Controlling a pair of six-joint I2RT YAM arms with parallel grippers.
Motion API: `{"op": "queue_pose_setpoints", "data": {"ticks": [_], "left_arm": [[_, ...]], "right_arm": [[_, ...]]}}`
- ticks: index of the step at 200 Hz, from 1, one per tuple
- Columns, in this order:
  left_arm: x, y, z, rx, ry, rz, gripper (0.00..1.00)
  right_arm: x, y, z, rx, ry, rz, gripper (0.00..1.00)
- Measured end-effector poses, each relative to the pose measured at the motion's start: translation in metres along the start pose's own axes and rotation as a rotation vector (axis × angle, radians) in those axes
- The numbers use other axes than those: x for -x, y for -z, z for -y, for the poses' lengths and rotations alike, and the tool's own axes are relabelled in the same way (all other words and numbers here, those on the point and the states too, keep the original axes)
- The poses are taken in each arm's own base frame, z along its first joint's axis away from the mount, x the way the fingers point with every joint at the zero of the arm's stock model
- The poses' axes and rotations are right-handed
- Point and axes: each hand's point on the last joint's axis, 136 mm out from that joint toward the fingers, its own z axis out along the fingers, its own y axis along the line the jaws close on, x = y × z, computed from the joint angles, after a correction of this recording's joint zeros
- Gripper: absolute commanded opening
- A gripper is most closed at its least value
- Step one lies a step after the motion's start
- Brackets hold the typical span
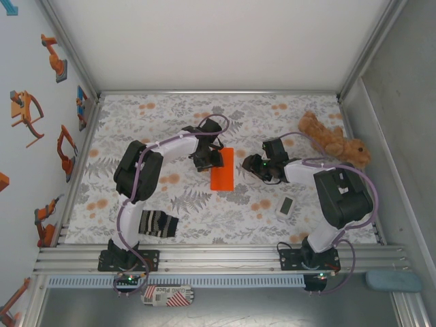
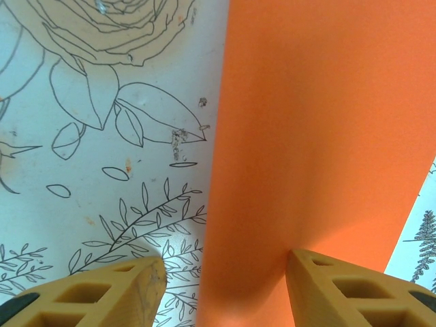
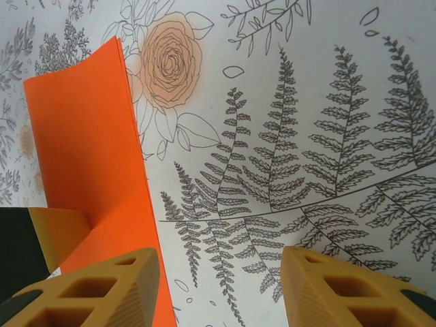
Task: Fold a paper plane with a square sheet of paper (pick it up from the middle)
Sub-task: Hold the square sheet of paper at the center of the table.
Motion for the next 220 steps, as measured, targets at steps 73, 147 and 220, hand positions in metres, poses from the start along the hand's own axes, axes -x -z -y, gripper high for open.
{"op": "queue_pose_setpoints", "data": {"ticks": [73, 147, 220], "left_arm": [[0.0, 0.0, -0.001, 0.004, -0.005, 0.0, 0.52], [0.0, 0.0, -0.001, 0.009, -0.008, 0.0, 0.52], [0.0, -0.001, -0.001, 0.015, -0.029, -0.007, 0.52]], "right_arm": [[0.0, 0.0, -0.005, 0.025, 0.005, -0.006, 0.48], [-0.001, 0.0, -0.008, 0.039, 0.007, -0.011, 0.47], [-0.001, 0.0, -0.01, 0.05, 0.01, -0.013, 0.48]]}}
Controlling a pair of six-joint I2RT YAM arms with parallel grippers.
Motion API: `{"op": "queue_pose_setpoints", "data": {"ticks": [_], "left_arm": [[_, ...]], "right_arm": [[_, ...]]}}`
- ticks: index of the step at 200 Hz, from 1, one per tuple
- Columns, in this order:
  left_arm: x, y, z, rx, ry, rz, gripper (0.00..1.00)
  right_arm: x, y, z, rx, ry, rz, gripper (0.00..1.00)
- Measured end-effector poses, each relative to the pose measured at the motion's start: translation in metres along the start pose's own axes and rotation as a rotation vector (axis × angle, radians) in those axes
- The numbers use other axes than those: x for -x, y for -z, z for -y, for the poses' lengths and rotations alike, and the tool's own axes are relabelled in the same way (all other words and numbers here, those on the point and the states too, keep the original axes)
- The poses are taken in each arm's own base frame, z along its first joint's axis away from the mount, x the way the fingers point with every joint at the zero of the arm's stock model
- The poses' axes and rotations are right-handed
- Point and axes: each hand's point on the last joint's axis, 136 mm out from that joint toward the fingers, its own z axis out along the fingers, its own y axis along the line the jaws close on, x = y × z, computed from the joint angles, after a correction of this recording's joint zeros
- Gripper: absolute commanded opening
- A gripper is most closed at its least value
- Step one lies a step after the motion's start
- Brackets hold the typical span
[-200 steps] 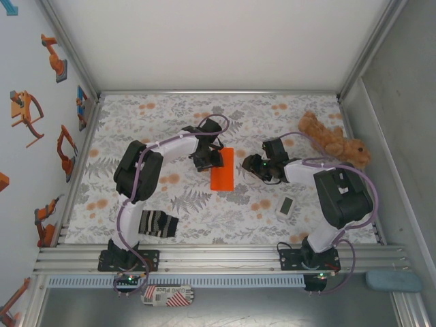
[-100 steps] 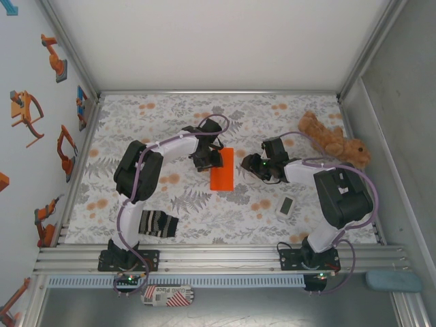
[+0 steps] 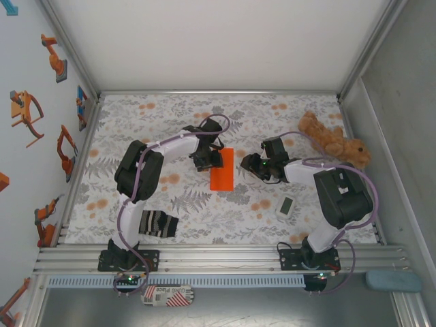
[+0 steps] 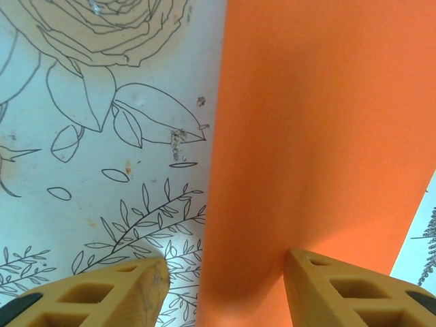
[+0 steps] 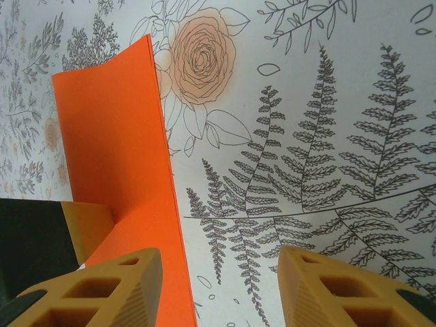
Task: Fold a paper plane with a square sheet of paper (pick it up from the middle)
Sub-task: Hold the square sheet of paper at the center of the table.
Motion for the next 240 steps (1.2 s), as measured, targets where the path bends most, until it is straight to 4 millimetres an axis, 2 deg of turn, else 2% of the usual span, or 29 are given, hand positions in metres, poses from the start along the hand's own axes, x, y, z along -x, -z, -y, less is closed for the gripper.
{"op": "queue_pose_setpoints", "data": {"ticks": [135, 186, 220, 240], "left_arm": [[0.0, -0.001, 0.001, 0.004, -0.001, -0.006, 0.53], [0.0, -0.001, 0.0, 0.005, 0.0, -0.007, 0.53], [0.0, -0.001, 0.0, 0.005, 0.0, -0.007, 0.54], [0.0, -0.001, 0.0, 0.006, 0.0, -0.008, 0.53]], "right_arm": [[-0.001, -0.001, -0.008, 0.041, 0.009, -0.011, 0.44], [-0.006, -0.011, -0.016, 0.098, 0.019, -0.057, 0.22], [-0.008, -0.022, -0.032, 0.14, 0.054, -0.095, 0.08], [-0.009, -0.029, -0.044, 0.166, 0.077, -0.115, 0.05]]}}
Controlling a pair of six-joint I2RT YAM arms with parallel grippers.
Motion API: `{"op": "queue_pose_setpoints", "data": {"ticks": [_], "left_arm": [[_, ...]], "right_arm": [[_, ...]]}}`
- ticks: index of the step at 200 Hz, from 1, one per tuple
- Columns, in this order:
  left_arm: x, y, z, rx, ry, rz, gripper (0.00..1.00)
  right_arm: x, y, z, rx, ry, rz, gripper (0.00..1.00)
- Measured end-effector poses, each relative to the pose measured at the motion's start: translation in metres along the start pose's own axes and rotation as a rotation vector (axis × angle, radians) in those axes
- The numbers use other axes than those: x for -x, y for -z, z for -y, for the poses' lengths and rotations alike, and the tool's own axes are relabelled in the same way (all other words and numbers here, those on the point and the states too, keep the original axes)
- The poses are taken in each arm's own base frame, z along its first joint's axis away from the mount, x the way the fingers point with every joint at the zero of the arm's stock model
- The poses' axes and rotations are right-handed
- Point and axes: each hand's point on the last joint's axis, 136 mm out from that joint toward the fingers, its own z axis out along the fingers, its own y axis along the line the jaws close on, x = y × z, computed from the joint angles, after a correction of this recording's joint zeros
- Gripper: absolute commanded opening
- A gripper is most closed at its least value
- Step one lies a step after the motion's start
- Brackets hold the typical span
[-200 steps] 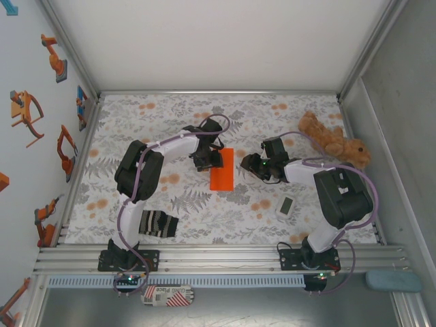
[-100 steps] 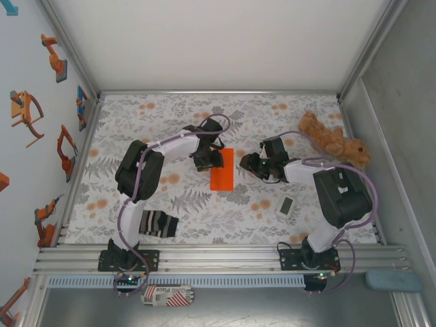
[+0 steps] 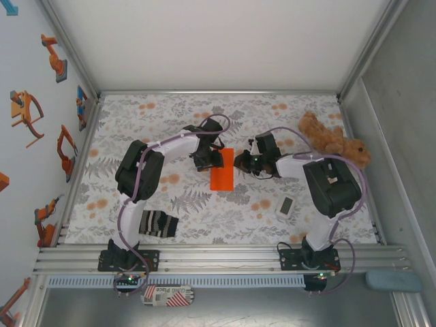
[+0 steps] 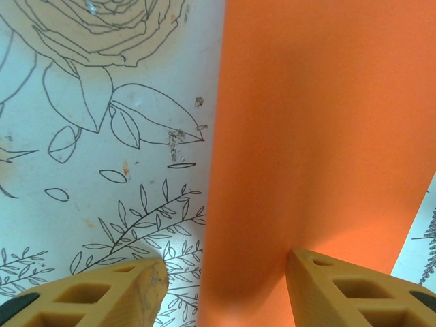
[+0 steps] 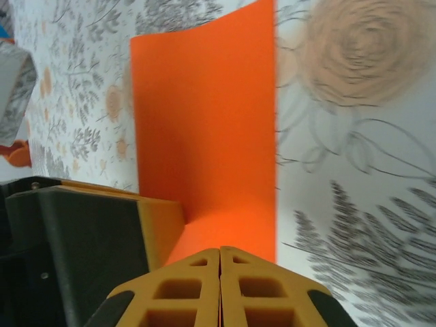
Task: Fold a paper plane with a square sheet of paper (pick it up from the middle)
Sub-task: Hold the square sheet of paper at the center of the table.
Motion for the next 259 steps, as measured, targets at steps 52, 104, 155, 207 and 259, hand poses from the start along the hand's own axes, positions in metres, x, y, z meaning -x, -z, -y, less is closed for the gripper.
{"op": "queue_pose_setpoints", "data": {"ticks": [52, 104, 155, 207, 259], "left_arm": [[0.0, 0.0, 0.0, 0.0, 0.0, -0.001, 0.53], [0.0, 0.0, 0.0, 0.0, 0.0, -0.001, 0.53], [0.0, 0.0, 0.0, 0.0, 0.0, 0.0, 0.53], [0.003, 0.005, 0.001, -0.014, 0.001, 0.006, 0.53], [0.011, 0.019, 0.002, -0.052, -0.009, 0.003, 0.54]], "right_arm": [[-0.006, -0.018, 0.002, -0.007, -0.01, -0.056, 0.0], [-0.014, -0.025, 0.014, -0.033, -0.035, -0.095, 0.0], [-0.015, -0.026, 0.015, -0.043, -0.022, -0.108, 0.0], [-0.015, -0.026, 0.018, -0.073, 0.011, -0.128, 0.0], [-0.015, -0.027, 0.019, -0.1, 0.033, -0.16, 0.0]]}}
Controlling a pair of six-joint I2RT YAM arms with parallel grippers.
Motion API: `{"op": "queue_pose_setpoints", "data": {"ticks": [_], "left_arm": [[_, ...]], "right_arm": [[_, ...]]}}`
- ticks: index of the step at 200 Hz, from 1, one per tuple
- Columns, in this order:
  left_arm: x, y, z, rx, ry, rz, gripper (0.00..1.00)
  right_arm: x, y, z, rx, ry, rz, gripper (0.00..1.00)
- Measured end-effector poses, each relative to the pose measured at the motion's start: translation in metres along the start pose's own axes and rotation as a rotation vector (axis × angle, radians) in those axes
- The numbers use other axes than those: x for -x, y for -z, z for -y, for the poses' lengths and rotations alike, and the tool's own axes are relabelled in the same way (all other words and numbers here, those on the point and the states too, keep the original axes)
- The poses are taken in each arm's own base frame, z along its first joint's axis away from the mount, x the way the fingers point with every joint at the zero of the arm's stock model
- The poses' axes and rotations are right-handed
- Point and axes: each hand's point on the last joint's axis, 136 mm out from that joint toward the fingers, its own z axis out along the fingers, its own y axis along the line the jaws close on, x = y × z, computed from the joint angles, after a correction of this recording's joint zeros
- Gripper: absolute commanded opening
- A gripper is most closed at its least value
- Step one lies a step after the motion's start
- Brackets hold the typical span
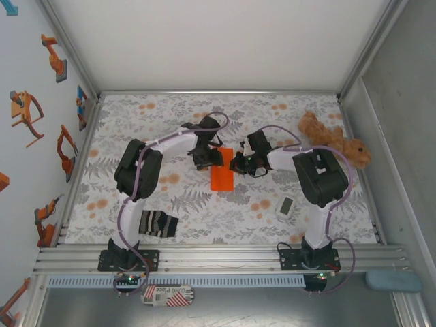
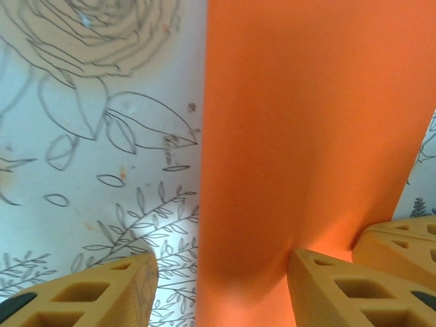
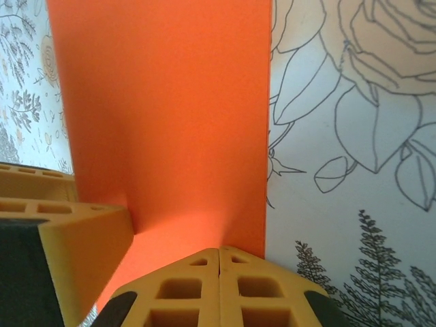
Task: Fold a paper plane with a square sheet of paper (pick it up from the middle)
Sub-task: Hold the square sheet of paper at the center of the table, then first fold the square sheet of paper in half at the center of the table.
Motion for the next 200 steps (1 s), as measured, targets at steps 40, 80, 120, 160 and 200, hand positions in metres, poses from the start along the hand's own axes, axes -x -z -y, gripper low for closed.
{"op": "queue_pose_setpoints", "data": {"ticks": [40, 80, 120, 160, 200], "left_arm": [[0.016, 0.041, -0.019, -0.049, 0.043, 0.122, 0.45], [0.016, 0.078, 0.023, -0.292, 0.023, 0.218, 0.29], [0.002, 0.05, 0.059, -0.388, -0.005, 0.149, 0.14], [-0.009, 0.017, 0.054, -0.352, 0.012, 0.08, 0.05], [-0.012, 0.004, 0.048, -0.321, 0.023, 0.045, 0.03]], "right_arm": [[0.0, 0.0, 0.0, -0.02, 0.019, -0.02, 0.0], [0.001, 0.001, 0.0, -0.048, 0.04, -0.026, 0.0], [0.001, 0.001, 0.0, -0.059, 0.044, -0.032, 0.0], [0.001, 0.0, 0.0, -0.069, 0.044, -0.03, 0.0], [0.001, 0.001, 0.0, -0.072, 0.044, -0.03, 0.0]]}}
